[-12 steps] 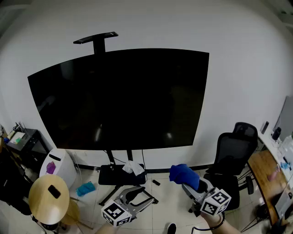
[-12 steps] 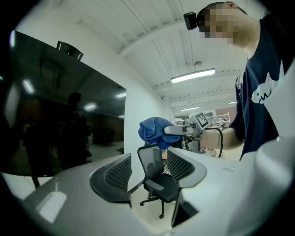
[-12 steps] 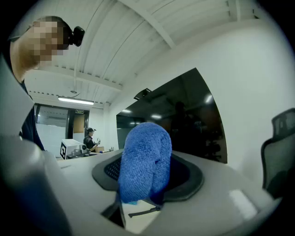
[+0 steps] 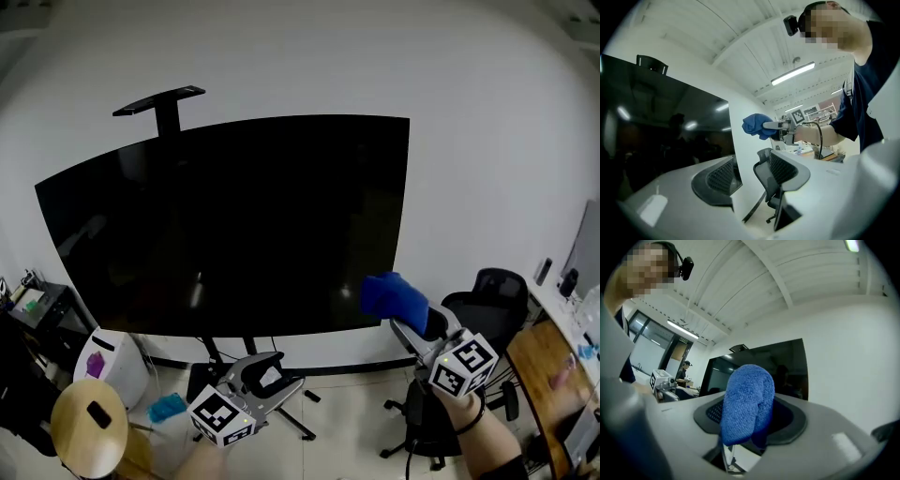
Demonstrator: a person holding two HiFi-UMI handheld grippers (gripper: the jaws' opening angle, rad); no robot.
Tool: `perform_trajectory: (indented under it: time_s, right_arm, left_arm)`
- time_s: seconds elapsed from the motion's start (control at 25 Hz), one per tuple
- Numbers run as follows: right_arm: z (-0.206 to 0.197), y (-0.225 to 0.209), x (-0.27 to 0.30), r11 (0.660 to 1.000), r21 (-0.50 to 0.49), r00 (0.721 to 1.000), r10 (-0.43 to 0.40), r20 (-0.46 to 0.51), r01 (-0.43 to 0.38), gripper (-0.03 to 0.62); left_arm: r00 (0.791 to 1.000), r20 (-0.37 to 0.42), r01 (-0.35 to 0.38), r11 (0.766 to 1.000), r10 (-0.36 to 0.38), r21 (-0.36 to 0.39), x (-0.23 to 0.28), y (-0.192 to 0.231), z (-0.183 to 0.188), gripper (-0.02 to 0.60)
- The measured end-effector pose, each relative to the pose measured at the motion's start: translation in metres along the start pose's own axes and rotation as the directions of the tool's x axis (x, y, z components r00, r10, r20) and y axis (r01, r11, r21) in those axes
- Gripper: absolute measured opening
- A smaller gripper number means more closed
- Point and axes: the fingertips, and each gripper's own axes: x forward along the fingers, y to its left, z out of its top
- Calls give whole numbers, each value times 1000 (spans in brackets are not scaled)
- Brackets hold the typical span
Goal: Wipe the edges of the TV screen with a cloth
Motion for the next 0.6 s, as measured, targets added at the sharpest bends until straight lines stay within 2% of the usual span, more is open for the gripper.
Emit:
perform_trajectory:
  time_s: [0.24, 0.48, 0.6]
  right_arm:
    - [81, -107, 41, 989, -134, 996, -44, 80, 55, 212]
    - [156, -205, 88, 978, -182, 989, -79, 125, 101, 212]
    - [186, -253, 111, 964, -215, 983, -132, 130, 158, 212]
  left_arm:
    - [998, 63, 5, 993, -13, 120, 83, 33, 58, 233]
    - [996, 87, -10, 978, -8, 206, 153, 64, 95, 232]
    - [996, 91, -11, 974, -10, 227, 182, 78, 104, 233]
